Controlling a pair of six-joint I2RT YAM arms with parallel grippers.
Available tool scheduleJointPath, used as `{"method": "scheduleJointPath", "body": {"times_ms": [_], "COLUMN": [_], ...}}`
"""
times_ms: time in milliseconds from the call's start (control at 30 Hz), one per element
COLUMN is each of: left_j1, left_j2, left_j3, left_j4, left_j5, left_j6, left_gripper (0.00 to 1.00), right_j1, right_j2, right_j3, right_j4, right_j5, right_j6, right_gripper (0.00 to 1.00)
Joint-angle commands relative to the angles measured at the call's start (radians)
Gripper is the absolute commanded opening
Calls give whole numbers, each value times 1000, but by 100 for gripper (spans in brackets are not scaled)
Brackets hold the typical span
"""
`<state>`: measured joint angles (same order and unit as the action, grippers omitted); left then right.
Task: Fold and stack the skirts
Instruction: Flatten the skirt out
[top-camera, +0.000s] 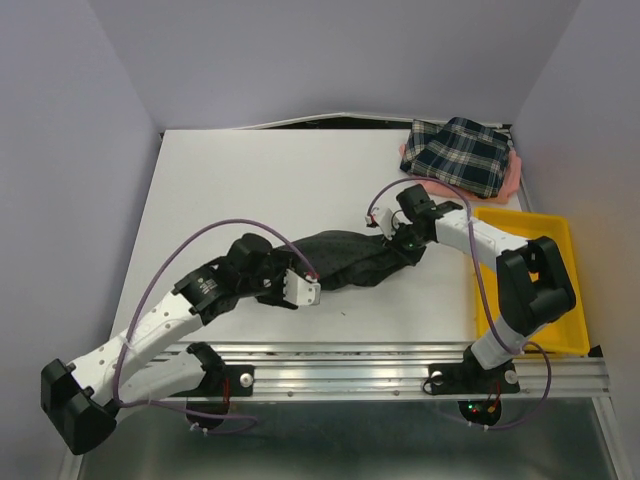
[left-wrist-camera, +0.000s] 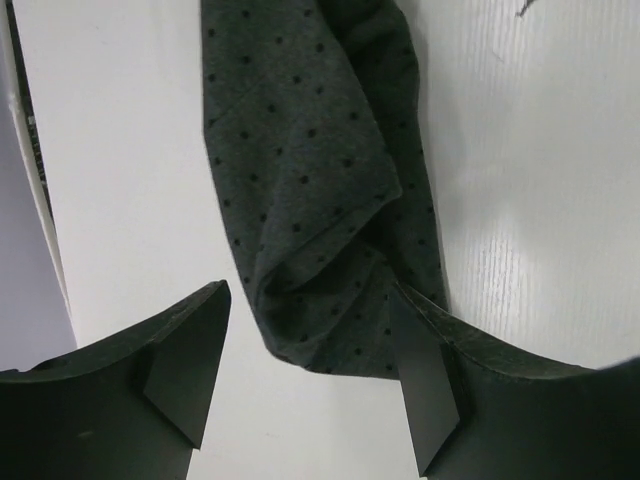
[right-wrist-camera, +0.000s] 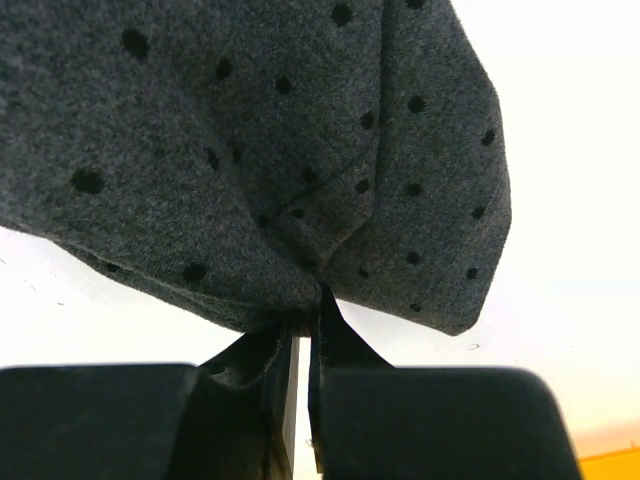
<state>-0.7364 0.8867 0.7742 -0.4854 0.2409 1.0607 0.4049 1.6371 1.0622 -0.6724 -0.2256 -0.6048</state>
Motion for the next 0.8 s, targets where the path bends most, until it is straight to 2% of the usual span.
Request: {"method": "scheduleJointPath", "body": {"times_ms": [0,133,233,400,633,767], "left_j1": [-115,-221,-262,-271,-271,-271], "left_j2": [-58,-121,-121,-82,64,86], "left_j3": [-111,-252,-314,-418,-519,-539], "left_j4": [131,237,295,477,808,981], "left_j5": [-187,-296,-318,-377,-465,-496], "left_j6": [105,224,277,400,423,418], "left_gripper": [75,75,75,75,72,68], "right_j1": [-5,-5,-5,-5,-5,-5], "right_j2": [15,26,33,41,38,33], "right_j3": [65,68,73,78,76,74], "right_j4": [22,23,22,22,20,20], "right_j5": [-14,-9,-14,-15,-17,-15], "right_j6": [25,27,31,27,16,13], "right_gripper": [1,1,1,1,1,1]}}
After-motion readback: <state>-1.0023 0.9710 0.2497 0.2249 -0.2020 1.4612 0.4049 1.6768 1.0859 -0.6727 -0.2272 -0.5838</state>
